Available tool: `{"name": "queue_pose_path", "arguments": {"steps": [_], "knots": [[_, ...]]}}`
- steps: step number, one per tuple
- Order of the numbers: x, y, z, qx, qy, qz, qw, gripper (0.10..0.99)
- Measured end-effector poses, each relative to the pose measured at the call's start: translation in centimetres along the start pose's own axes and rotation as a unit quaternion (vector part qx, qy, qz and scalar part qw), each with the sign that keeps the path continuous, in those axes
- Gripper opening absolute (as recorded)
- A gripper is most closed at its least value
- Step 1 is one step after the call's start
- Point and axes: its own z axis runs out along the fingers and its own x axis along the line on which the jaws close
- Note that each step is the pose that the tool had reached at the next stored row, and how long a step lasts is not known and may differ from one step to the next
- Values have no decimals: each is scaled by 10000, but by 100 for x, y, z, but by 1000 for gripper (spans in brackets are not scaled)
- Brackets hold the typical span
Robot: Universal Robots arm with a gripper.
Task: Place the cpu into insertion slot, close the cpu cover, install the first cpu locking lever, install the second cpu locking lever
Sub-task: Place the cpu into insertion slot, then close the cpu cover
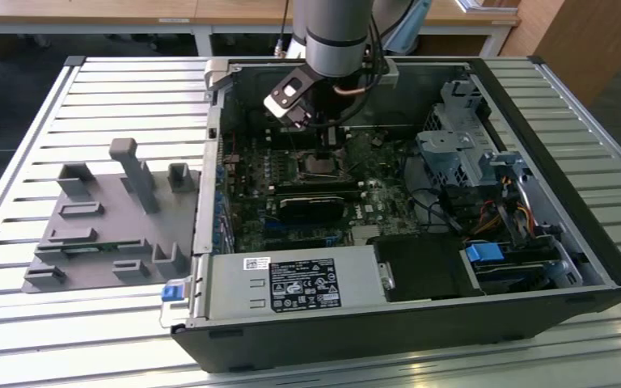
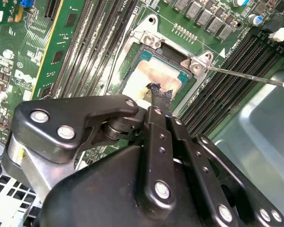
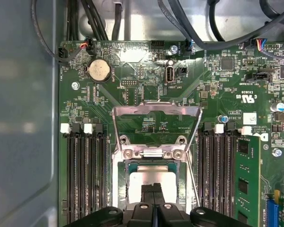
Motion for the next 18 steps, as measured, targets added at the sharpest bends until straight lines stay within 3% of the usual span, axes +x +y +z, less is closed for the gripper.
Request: {"name": "queue_pose_path", "arguments": {"steps": [6, 11, 16, 18], "knots": [[0, 0, -22, 0, -1, 0, 10000, 118], [0, 0, -92, 0, 0, 0, 10000, 118], [1, 0, -193, 0, -1, 0, 10000, 118], [2, 0, -267, 0, -1, 0, 10000, 118]]}}
